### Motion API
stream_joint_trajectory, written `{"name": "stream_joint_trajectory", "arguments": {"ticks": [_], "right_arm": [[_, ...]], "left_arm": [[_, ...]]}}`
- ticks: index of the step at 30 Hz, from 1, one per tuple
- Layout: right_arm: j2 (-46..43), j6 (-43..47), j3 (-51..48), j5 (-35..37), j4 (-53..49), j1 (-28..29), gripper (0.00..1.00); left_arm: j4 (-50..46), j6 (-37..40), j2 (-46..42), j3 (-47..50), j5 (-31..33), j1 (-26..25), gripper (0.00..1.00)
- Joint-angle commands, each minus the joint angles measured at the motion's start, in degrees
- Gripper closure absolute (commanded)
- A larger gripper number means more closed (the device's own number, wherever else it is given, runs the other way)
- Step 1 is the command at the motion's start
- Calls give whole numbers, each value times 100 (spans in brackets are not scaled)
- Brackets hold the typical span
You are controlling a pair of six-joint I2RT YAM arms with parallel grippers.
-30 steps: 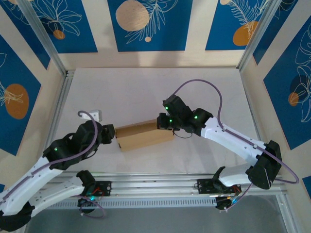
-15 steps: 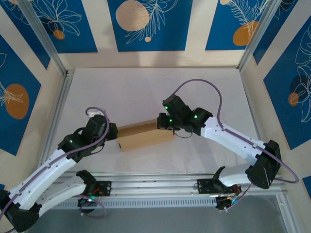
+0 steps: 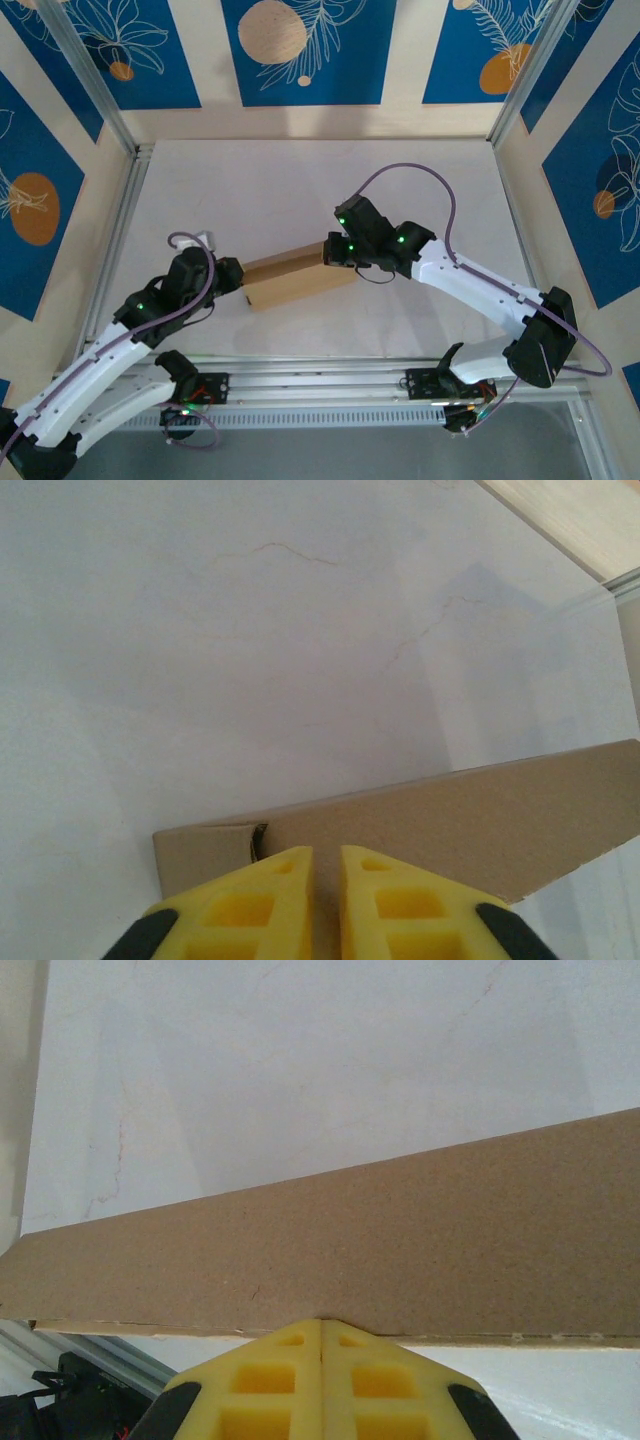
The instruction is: Fold the paper box
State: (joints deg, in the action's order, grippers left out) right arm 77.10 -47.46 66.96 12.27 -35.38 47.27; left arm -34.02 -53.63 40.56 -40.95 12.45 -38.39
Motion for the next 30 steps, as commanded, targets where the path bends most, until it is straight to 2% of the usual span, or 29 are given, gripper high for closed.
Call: {"name": "stream_joint_trajectory", "arguments": {"ticks": [1,5,8,10,13,17,24,30], "right_arm": [[185,0,-60,-36,-381,-18,99],[230,84,130,-62,-460,-77,99],[270,144,274,-101,-492,-103,98],[304,193,357,-126,-505,-117,98],[380,246,448,-161,-505,-141,98],[477,273,508,-234,-464,-175,98],[580,279,553,-331,-426,-183,98],[561,279,565,-393,-426,-179,98]], "left_arm": [[-434,-126,43,41,-252,16,81],[-999,211,-25,-420,186,14,68],[-1455,744,-148,-708,427,13,66],[-1685,967,-170,-791,385,16,69],[-1760,1187,-95,-716,-172,5,74],[-1695,1254,-123,-550,-514,-20,75],[-1362,1479,206,-590,-508,-21,78],[-1095,1579,647,-568,-85,-20,83]]}}
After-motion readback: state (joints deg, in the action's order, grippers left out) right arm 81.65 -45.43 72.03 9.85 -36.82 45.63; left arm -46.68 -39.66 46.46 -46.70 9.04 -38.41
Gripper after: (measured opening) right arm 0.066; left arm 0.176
